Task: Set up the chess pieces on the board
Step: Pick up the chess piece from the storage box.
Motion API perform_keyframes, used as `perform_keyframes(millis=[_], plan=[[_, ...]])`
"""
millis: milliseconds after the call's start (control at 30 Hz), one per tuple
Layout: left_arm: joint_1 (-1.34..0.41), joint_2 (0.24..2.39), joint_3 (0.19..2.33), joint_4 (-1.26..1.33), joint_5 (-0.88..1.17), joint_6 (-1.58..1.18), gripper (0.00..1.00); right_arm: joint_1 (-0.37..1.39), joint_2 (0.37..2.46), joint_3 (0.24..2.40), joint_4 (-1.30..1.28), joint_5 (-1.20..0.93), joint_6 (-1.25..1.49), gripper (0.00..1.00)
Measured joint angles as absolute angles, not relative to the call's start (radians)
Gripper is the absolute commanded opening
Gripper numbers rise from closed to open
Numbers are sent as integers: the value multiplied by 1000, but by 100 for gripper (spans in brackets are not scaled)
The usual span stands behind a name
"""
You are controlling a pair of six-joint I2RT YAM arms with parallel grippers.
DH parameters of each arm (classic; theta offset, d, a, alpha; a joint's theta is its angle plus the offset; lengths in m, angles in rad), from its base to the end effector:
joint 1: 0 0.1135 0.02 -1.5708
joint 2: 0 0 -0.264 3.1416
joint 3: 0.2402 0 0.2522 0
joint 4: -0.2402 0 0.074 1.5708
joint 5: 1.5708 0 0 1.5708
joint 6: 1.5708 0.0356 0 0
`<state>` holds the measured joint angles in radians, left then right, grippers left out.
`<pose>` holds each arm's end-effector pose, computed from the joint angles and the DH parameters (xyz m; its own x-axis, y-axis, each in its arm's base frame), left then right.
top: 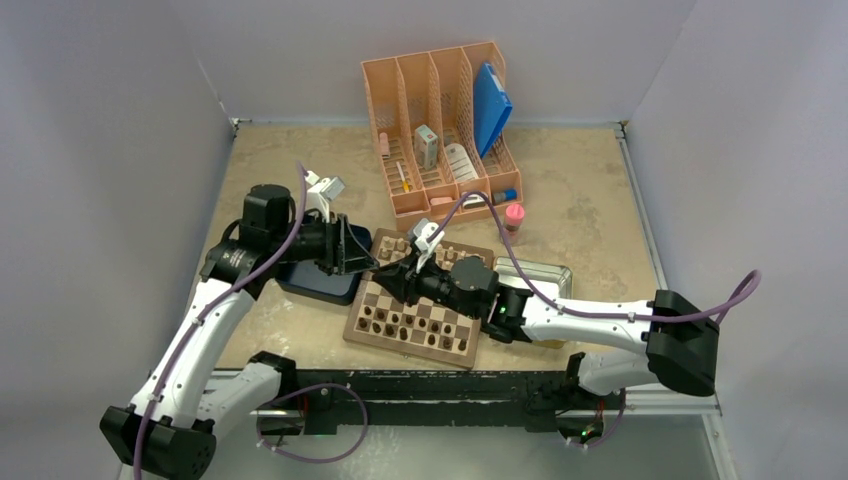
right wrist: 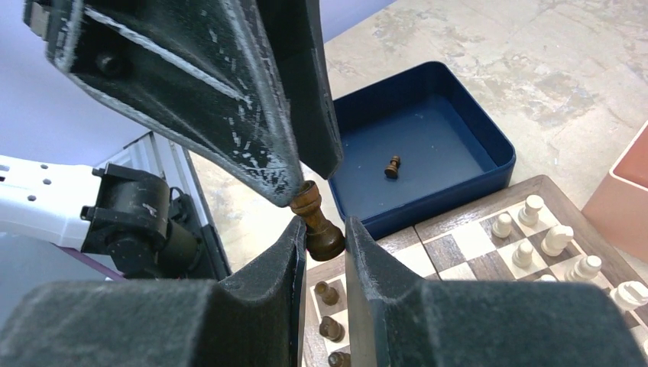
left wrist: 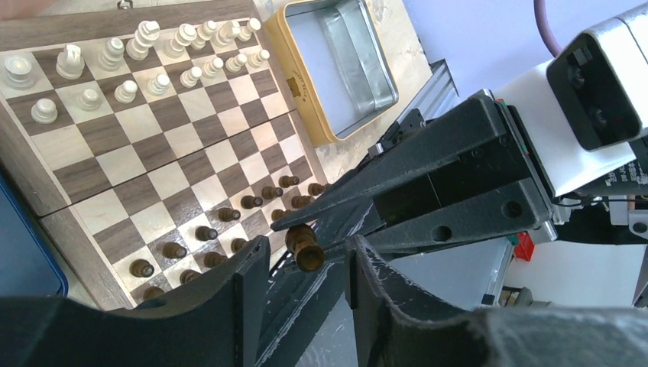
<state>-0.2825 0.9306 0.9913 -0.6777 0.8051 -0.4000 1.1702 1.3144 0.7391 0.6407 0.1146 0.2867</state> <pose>0.1692 -0.0758 0.3429 -0.8069 -0.0468 -0.5888 0.4817 0.5249 -0.7018 0.1209 0.2750 0.2931 -0.2217 0.1970 -0.9550 -0.8420 0.4554 0.2894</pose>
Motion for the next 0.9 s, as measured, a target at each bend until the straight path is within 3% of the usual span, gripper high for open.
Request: perform_keyframes(millis=[467,533,700,900], plan=[[-282,952,991,-669,819,-401,17,1170,1310,725,649,119,315,0],[-282,952,991,-666,830,-405,21,1170,1303,721,650,122,315,0],[-282,949,991,-660,842,-412,40,1170,1291,713,650,134,323,0],[-282,949,982,-662,841,-412,43,1170,1288,712,658,140,332,0]])
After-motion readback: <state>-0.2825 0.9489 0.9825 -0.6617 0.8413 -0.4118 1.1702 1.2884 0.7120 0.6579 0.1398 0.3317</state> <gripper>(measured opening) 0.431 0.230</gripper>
